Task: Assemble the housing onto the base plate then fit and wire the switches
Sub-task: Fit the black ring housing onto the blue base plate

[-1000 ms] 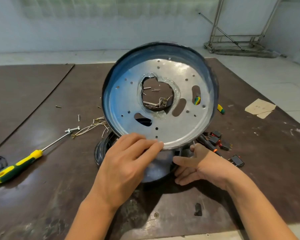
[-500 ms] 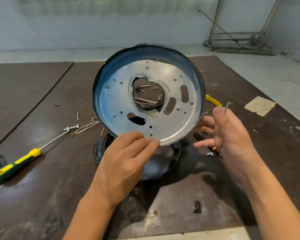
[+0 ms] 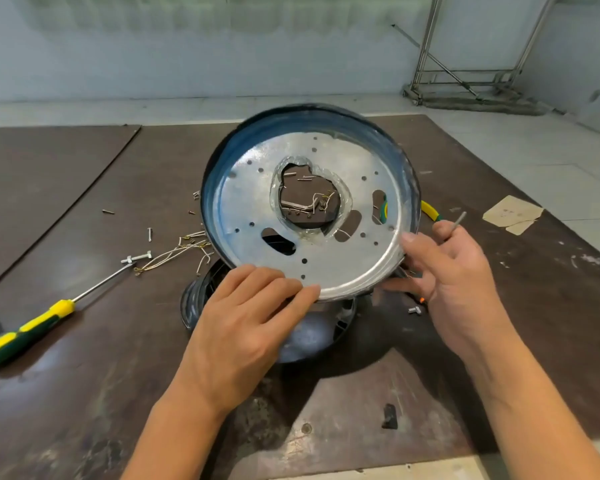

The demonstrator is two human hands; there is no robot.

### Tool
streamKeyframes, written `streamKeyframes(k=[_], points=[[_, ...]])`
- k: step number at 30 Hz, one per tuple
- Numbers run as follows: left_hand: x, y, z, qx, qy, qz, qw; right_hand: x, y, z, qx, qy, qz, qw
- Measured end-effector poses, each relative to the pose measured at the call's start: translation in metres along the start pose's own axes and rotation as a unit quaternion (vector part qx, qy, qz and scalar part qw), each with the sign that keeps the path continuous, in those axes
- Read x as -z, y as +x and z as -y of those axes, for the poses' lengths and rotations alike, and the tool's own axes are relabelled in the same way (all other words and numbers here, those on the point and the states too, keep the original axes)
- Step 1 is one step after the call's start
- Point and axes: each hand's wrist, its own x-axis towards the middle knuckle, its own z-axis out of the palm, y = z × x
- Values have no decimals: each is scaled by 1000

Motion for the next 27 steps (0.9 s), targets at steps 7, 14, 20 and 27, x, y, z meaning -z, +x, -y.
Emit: streamKeyframes(k=[7, 14, 20, 27], points=[[8, -3, 15, 8, 2, 46, 999, 0, 0, 2, -15, 2, -21, 1000], [18, 16, -16, 96, 13, 223, 970, -16, -3, -22, -103, 8, 17, 994], [16, 18, -34, 127, 31, 292, 947, -23, -9, -19, -138, -42, 74, 987], [8, 7, -25, 75, -46, 342, 936, -10, -7, -12, -233, -154, 169, 945]])
